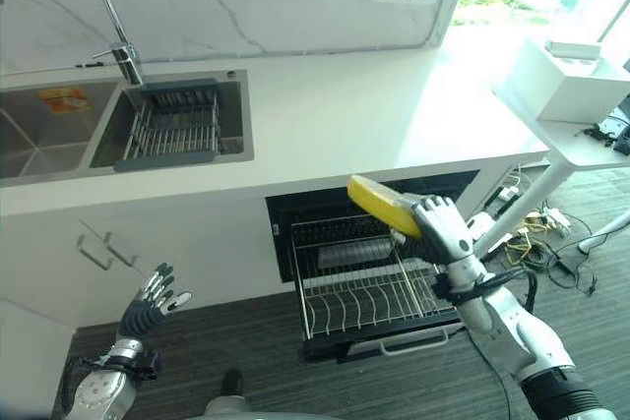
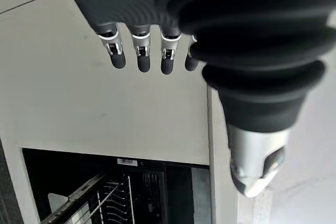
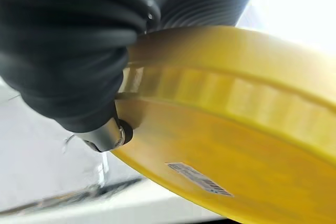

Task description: Place the dishes in the dishwasher.

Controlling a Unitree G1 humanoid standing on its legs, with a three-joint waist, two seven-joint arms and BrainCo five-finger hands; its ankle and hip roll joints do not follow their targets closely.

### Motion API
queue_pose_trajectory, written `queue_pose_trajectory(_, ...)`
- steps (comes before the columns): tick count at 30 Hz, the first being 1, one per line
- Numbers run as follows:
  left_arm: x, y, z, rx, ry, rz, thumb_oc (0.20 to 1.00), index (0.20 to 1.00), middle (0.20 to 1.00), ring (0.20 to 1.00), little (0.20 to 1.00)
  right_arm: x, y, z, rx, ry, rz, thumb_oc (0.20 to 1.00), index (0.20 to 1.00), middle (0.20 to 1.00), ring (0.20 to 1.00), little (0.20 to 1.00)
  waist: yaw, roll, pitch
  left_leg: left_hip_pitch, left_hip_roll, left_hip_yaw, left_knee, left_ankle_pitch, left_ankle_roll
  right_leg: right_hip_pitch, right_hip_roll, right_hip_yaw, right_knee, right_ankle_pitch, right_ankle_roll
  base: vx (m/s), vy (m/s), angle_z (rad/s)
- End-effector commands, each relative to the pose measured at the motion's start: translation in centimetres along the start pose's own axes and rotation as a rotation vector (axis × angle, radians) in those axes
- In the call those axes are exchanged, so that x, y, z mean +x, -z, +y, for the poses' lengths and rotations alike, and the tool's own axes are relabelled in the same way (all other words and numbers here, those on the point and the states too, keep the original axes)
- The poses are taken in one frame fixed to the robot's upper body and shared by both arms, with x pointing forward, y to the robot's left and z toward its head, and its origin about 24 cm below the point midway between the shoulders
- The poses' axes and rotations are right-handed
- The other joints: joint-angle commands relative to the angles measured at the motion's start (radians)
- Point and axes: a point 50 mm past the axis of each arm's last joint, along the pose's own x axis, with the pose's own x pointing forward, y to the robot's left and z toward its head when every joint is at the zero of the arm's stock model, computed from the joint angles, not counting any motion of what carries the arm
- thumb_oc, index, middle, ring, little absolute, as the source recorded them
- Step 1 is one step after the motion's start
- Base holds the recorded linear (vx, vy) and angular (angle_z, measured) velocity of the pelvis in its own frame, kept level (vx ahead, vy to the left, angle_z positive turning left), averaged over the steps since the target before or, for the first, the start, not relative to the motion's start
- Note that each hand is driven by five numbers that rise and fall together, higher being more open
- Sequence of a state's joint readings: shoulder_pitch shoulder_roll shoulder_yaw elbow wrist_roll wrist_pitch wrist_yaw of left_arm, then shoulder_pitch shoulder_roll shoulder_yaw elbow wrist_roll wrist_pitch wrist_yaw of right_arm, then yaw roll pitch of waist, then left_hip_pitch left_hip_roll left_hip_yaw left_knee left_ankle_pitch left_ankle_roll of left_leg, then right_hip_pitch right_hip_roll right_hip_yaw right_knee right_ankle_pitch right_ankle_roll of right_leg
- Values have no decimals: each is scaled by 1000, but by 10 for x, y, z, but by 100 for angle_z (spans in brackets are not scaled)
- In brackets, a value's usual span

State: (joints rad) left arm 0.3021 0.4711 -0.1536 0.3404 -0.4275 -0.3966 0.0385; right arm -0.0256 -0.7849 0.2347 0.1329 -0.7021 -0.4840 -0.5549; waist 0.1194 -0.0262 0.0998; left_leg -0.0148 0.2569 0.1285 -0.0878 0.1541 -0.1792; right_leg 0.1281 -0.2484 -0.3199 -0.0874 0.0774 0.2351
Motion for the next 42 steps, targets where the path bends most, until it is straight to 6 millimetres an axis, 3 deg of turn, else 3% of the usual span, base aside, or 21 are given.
queue_pose_trajectory(1,23,-32,4,88,26,-170,1000,1000,1000,1000,1000,22,-4,-25,-37,149,-115,200,200,200,200,200,27,-22,18,56,21,-27,1,-111,-1,17,-17,-48,0,-29,15,15,-20,13)
queue_pose_trajectory(8,12,3,15,145,-13,-24,1000,1000,1000,1000,1000,11,3,8,-46,-15,-116,200,200,200,200,200,54,-28,16,54,21,-55,1,-111,-1,31,-12,-49,0,-34,18,27,-17,4)
queue_pose_trajectory(18,7,14,23,210,-55,31,1000,1000,1000,1000,1000,12,16,39,-49,-142,-34,200,200,200,200,200,107,-29,23,44,14,-89,1,-104,-3,45,-10,-74,0,-34,20,48,-24,7)
queue_pose_trajectory(26,7,13,30,312,-66,29,1000,1000,1000,1000,1000,8,30,70,-15,-248,143,200,200,200,200,200,162,-30,37,27,3,-132,1,-94,1,61,-4,-97,0,-35,19,80,-60,13)
queue_pose_trajectory(30,18,3,34,363,-50,5,1000,1000,1000,1000,1000,25,40,70,-40,-229,211,200,200,200,200,200,194,-28,73,-14,0,-160,1,-81,3,50,0,-103,0,-27,21,-19,-119,17)
queue_pose_trajectory(36,35,-13,35,379,-42,-57,1000,1000,1000,1000,1000,56,68,44,-132,-200,313,200,200,200,200,200,234,-10,146,-112,-27,-215,1,-60,16,-11,1,-96,0,-12,22,-117,-88,18)
queue_pose_trajectory(42,46,-27,35,364,-67,-111,1000,1000,1000,1000,1000,75,76,32,-212,-205,320,200,200,200,200,200,248,6,190,-165,-37,-225,1,-48,22,-55,-11,-92,0,3,27,-88,-43,9)
